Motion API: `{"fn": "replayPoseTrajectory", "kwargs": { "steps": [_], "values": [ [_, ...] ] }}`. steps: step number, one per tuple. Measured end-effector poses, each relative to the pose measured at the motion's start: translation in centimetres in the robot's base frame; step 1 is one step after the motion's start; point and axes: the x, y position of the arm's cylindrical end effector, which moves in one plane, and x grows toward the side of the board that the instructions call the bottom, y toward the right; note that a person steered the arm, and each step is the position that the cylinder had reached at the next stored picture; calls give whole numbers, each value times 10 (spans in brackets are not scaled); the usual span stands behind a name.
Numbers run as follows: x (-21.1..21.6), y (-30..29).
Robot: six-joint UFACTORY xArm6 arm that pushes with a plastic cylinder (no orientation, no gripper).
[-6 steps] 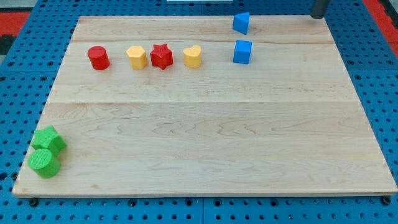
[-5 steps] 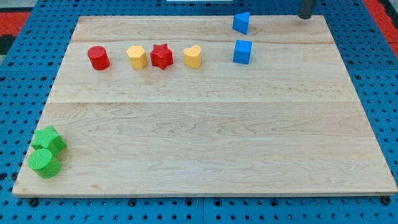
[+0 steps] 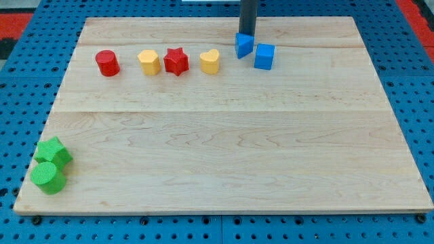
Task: Push the blue cube to the bottom right of the blue triangle
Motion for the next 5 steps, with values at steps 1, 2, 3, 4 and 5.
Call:
{"fn": "replayPoseTrajectory", "kwargs": {
  "steps": [1, 2, 3, 4, 5],
  "values": [
    [25, 17],
    [43, 21],
    [64, 22],
    [36, 34],
    [45, 67]
  ]
}}
